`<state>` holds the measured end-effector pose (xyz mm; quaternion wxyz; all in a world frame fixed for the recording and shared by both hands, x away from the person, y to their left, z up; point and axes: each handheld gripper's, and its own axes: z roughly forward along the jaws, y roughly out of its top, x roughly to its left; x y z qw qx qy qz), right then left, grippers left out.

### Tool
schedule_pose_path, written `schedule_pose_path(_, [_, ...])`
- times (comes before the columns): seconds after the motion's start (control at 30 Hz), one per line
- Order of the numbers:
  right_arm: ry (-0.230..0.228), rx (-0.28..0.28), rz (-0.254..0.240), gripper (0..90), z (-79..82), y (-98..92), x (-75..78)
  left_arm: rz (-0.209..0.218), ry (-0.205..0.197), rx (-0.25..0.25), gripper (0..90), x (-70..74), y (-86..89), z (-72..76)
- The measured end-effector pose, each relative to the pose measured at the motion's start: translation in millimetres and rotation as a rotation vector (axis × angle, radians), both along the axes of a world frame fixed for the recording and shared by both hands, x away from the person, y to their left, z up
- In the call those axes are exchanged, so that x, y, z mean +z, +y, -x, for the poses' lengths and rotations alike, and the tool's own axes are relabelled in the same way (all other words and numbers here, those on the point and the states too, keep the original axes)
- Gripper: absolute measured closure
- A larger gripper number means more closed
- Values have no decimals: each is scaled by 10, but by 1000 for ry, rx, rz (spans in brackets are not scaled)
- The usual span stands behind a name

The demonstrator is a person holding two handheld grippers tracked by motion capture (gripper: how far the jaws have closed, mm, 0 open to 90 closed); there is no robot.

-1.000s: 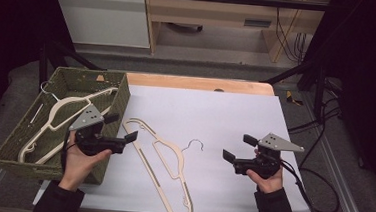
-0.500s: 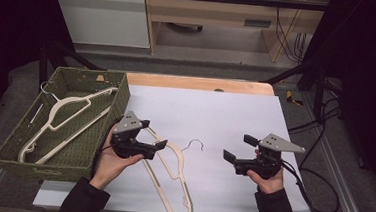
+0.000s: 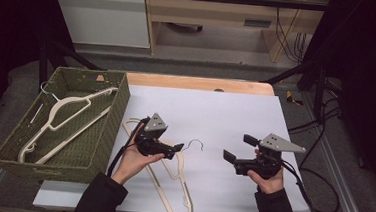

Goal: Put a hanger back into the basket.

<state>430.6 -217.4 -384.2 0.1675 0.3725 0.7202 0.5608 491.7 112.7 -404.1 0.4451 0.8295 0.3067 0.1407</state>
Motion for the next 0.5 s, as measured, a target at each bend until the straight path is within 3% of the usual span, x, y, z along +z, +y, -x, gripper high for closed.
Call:
schedule_pose_path(0.37, [0, 2, -2, 56, 0, 1, 1, -70, 51, -18, 197, -236, -197, -162])
schedule_pose_path(0.5, [-5, 3, -9, 58, 1, -2, 6, -135, 69, -30, 276, -343, -264, -217])
